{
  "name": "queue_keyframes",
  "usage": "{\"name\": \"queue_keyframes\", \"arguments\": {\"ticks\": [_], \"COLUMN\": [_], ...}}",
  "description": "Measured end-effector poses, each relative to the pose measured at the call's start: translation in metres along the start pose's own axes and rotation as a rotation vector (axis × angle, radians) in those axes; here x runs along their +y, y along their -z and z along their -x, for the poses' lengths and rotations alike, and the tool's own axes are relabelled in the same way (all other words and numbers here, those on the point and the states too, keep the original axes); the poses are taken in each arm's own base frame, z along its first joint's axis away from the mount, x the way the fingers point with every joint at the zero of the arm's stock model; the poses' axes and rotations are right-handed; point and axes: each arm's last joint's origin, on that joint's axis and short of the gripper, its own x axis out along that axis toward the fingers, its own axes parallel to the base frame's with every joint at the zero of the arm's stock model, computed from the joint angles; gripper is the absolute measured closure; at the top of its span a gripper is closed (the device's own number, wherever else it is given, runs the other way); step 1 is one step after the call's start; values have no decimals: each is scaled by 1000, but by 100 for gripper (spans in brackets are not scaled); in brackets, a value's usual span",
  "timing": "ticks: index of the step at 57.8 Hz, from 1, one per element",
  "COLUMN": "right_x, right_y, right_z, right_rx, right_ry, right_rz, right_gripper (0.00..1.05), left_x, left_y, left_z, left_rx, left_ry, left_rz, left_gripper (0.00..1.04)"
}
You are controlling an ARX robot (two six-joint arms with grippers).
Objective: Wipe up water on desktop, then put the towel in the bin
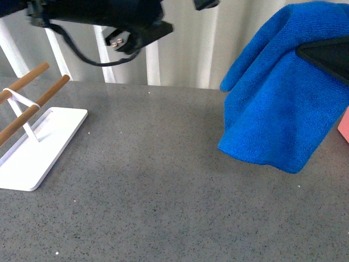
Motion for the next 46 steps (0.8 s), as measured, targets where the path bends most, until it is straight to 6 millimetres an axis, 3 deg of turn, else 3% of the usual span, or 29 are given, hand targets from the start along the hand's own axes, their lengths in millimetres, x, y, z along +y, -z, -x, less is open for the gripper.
{"name": "queue_keyframes", "arguments": {"ticks": [18, 34, 39, 46], "right_x": [-10, -12, -14, -17], "right_y": [3, 6, 7, 12], "right_z": [0, -1, -1, 0], "right_rx": [25, 40, 50, 77], "right_ry": [57, 72, 86, 116], "right_rz": [6, 8, 8, -3], "right_gripper": [100, 100, 100, 100], "left_x": [55, 62, 62, 57], "left_y": [-10, -1, 9, 27], "left_z": [92, 157, 177, 199], "left_rx": [11, 6, -247, -372], "left_ry": [-72, -82, -362, -517], "left_rz": [-57, -100, -321, -405], "left_gripper": [7, 7, 23, 43]}}
